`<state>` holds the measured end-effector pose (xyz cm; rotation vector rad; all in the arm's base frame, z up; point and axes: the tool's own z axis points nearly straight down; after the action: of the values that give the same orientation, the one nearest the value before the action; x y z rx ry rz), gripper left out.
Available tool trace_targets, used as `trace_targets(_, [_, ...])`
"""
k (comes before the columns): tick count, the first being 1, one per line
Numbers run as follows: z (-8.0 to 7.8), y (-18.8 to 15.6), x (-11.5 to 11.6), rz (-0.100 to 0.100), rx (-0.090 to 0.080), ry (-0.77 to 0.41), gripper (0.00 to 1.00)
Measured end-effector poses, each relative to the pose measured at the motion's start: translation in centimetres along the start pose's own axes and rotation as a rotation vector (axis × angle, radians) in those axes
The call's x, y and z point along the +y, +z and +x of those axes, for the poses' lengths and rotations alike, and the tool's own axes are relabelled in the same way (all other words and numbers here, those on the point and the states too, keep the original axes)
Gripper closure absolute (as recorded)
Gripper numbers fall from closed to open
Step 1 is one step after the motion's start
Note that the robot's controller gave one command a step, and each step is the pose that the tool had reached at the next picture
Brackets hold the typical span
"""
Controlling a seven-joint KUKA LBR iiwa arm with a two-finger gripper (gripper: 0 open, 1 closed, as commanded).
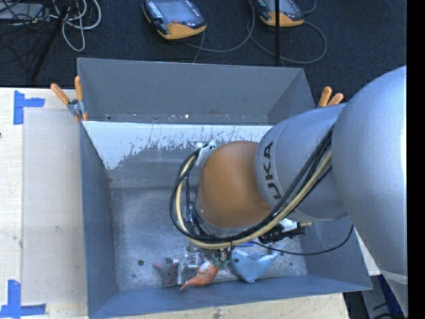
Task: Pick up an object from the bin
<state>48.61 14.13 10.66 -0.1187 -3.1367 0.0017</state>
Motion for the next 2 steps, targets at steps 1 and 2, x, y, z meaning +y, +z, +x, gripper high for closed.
trace_targets(1, [0.9, 1.8, -1.1, -0.006, -0.012, -0.041, 0.0])
trace_targets(2, [0.4, 3.2, -1.6, -0.008, -0.021, -0.071, 1.0])
